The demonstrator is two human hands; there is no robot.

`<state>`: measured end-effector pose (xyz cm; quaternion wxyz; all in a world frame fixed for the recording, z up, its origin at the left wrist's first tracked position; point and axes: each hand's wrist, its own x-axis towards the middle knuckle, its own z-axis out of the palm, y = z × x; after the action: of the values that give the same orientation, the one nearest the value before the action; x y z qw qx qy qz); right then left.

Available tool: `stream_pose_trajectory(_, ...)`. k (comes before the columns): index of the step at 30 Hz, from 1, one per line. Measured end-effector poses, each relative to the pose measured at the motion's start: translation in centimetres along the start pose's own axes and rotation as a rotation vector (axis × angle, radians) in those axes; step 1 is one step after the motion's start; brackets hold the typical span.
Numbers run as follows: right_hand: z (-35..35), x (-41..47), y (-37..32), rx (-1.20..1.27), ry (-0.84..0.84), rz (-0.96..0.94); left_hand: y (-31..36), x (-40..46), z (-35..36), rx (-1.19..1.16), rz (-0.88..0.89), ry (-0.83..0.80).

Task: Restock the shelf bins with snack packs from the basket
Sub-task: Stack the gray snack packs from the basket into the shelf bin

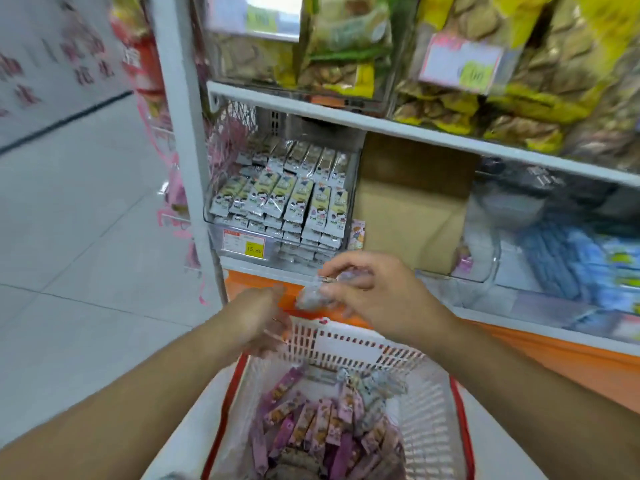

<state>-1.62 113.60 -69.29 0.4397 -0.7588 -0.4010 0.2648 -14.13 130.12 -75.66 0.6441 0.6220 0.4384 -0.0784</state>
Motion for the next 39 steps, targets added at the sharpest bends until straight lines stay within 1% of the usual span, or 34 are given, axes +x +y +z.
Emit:
stream_pose_trajectory(2, -0.6, -1.7, -1.5, -0.097, 0.075, -0.099, 2.2, -3.0, -0.1, -0.134, 0.038, -0.218)
stream_pose_trajectory(3, -0.5, -2.5, -1.8, -0.123, 0.069, -0.139, 3.0, -4.2, -0.1, -0.205, 0.094, -0.290)
stream_pose_trajectory(4, -0.4, -3.3, -2.0, -0.134, 0.034, -0.168, 3.4, -5.0, -0.2, -0.281, 0.152, -0.323)
stream_pose_trajectory(6, -0.1, -4.2, -2.1, -0.152, -0.067, -0.187, 3.9, -6.0, -0.2, -0.374, 0.259, -0.297)
stream_pose_trajectory(7, -0.1, -4.3, -2.2, -0.167, -0.092, -0.191, 4.1, -6.2, -0.2, -0.390, 0.298, -0.270)
stream_pose_trajectory(9, -0.4, -4.2, -2.6, -0.190, -0.045, -0.232, 4.3, -6.8, -0.1, -0.434, 0.341, -0.269)
stream_pose_trajectory(11, -0.9, -4.0, -3.2, -0.173, 0.085, -0.252, 4.7, -7.3, -0.1, -0.470, 0.366, -0.294)
stream_pose_trajectory(13, -1.3, -3.9, -3.4, -0.191, 0.180, -0.216, 4.8, -7.6, -0.3, -0.482, 0.399, -0.289)
stream_pose_trajectory(16, -1.0, -3.9, -3.1, -0.296, 0.173, -0.175, 4.7, -7.7, -0.6, -0.526, 0.441, -0.306)
stream_pose_trajectory(19, -0.6, -3.7, -3.2, -0.361, 0.109, -0.193, 4.7, -7.6, -0.6, -0.506, 0.468, -0.335)
stream_pose_trajectory(22, -0.8, -3.3, -3.9, -0.366, -0.004, -0.252, 4.9, -7.5, -0.7, -0.426, 0.499, -0.300)
stream_pose_trajectory(24, -0.8, -3.0, -4.2, -0.398, -0.032, -0.272, 5.0, -7.4, -0.8, -0.395, 0.506, -0.285)
stream_pose_trajectory(28, -0.3, -2.3, -4.2, -0.418, 0.033, -0.250, 4.9, -7.3, -1.3, -0.318, 0.517, -0.241)
stream_pose_trajectory(30, 0.3, -1.9, -4.3, -0.435, 0.039, -0.249, 4.8, -7.3, -1.7, -0.283, 0.510, -0.216)
stream_pose_trajectory(34, 1.6, -0.7, -5.1, -0.441, 0.061, -0.194, 5.1, -6.9, -3.1, -0.260, 0.429, -0.152)
stream_pose_trajectory(36, 2.2, 0.7, -5.9, -0.448, 0.086, -0.210, 5.3, -5.8, -4.5, -0.275, 0.389, -0.054)
stream_pose_trajectory(38, 2.7, 3.0, -6.7, -0.457, 0.107, -0.230, 5.6, -4.3, -6.2, -0.236, 0.401, 0.157)
stream_pose_trajectory(39, 3.0, 4.4, -7.2, -0.460, 0.106, -0.230, 5.8, -3.7, -7.1, -0.166, 0.421, 0.278)
